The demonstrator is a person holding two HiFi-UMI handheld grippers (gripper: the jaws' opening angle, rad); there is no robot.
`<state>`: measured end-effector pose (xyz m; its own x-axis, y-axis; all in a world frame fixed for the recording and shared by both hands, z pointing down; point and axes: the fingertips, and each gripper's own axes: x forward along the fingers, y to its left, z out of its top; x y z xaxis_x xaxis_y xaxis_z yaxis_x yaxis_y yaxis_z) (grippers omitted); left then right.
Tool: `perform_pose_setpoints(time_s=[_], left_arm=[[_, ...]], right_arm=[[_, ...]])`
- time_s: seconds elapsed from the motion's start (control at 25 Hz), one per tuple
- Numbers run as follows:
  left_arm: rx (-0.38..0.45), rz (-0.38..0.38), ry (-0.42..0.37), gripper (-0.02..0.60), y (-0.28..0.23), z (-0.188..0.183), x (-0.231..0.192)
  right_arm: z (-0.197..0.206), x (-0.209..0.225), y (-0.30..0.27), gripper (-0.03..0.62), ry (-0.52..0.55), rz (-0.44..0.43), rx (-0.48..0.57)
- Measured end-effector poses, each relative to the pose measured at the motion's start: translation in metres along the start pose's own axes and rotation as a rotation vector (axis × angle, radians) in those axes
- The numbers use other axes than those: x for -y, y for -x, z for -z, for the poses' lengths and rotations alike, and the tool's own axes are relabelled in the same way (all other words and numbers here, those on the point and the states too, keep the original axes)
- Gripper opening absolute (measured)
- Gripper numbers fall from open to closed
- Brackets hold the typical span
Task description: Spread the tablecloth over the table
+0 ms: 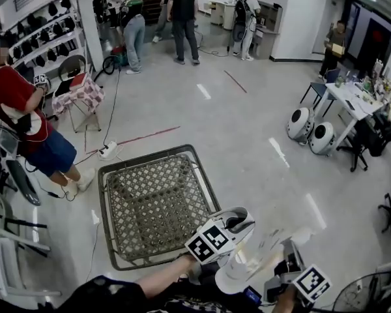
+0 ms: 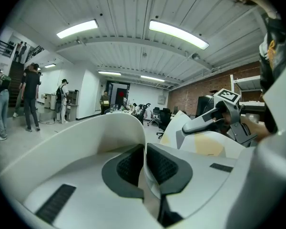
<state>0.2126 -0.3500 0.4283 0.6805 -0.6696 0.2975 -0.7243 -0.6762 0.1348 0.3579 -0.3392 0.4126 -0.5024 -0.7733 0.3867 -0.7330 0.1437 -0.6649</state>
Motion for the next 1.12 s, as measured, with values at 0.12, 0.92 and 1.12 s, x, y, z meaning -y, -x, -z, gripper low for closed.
perform_pose_setpoints(time_s=[0.12,0.92,1.12], left_arm=[[0.016,-0.045,0.024,0.037,-0.025,-0.020,-0.038],[0.130,-0.752,-0.206,0.035,0.085,-0.177,-0.332],[-0.135,-0.941,-0.346,0.047,0.163,-0.132,-0.358]], right_arm=[[-0.033,0.005,-0.034,0.018,-0.017,-0.023,0.003],[-0.077,-0.101,-0.228,0.028,-0.098,-0.512,-0.246],[0.001,-0.123,-0.255,0.028,-0.043,-0.525,-0.460]])
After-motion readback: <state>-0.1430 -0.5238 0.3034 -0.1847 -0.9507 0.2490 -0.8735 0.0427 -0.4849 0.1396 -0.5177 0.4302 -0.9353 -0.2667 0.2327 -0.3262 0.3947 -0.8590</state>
